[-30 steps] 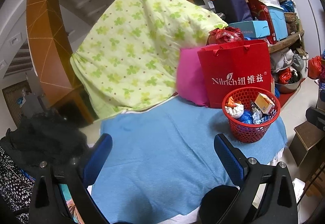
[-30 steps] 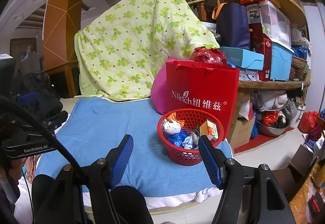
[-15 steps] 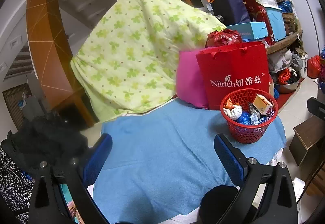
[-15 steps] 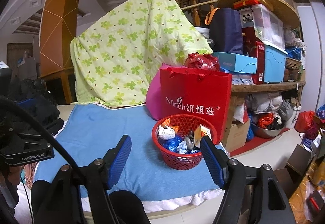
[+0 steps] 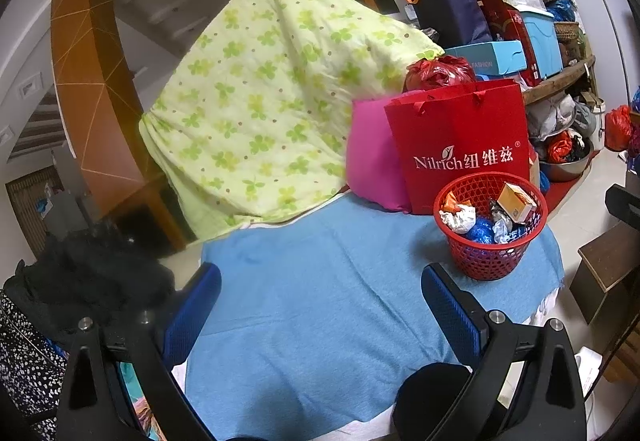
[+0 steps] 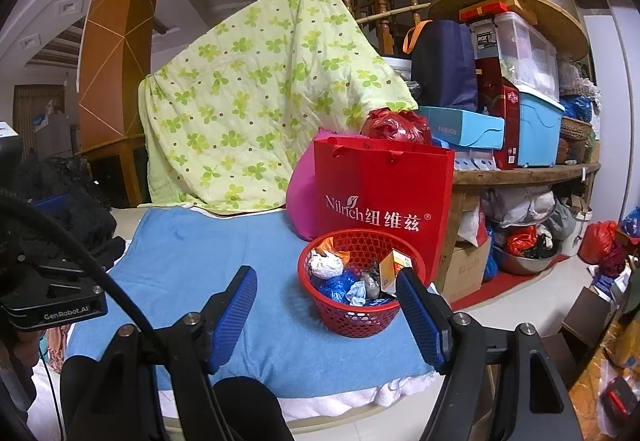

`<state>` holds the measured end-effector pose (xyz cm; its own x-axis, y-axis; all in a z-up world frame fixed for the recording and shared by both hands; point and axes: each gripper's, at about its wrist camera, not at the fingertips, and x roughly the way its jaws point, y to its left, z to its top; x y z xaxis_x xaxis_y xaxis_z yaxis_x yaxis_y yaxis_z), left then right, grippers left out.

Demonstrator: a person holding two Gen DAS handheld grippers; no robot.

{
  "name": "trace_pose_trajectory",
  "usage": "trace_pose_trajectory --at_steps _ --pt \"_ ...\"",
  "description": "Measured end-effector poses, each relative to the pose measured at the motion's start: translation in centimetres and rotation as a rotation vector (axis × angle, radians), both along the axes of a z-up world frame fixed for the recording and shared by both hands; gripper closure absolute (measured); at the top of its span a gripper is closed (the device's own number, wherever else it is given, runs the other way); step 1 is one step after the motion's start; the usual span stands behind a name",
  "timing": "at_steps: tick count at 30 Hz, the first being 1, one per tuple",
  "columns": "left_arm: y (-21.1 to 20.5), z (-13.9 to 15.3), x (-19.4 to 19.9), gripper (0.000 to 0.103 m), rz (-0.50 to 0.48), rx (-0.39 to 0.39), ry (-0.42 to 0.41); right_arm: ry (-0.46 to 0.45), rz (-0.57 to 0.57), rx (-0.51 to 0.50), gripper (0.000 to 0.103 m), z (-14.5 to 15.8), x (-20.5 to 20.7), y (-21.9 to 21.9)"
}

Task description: Collect trash

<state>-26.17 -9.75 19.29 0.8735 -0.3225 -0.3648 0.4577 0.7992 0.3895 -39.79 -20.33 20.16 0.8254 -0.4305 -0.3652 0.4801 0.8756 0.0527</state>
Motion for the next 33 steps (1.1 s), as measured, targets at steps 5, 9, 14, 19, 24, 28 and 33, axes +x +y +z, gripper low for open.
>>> trace_pose_trajectory --at_steps 5,9,14,19,24,28,33 --pt "-0.1 -0.1 -0.1 0.003 -0.003 0.004 -0.001 -0.003 -0.014 0.011 0.027 -0.1 -0.1 -0.4" --pt "-0.2 -0.2 -0.2 0.003 -0.010 0.013 0.001 -0.004 -0.020 0.026 0.027 -0.2 -0.2 -0.8" --pt "-0.3 -0.3 -0.3 0.003 -0.010 0.014 0.001 -0.003 -0.019 0.022 0.027 -0.2 -0.2 -0.9" --pt "-0.4 -0.3 -0.3 0.003 -0.010 0.016 0.000 -0.002 -0.021 0.024 0.027 -0.2 -0.2 -0.9" --pt "-0.4 -0.3 -0.3 0.003 -0.009 0.015 -0.001 -0.005 -0.023 0.021 0.027 -0.2 -0.2 -0.9" --pt "-0.5 -0.3 -0.3 0.003 -0.006 0.016 0.001 -0.006 -0.025 0.022 0.027 -0.3 -0.2 -1.0" --pt "-0.5 -0.3 -0.4 0.003 -0.008 0.016 0.000 -0.007 -0.021 0.022 0.027 -0.3 -0.2 -1.1"
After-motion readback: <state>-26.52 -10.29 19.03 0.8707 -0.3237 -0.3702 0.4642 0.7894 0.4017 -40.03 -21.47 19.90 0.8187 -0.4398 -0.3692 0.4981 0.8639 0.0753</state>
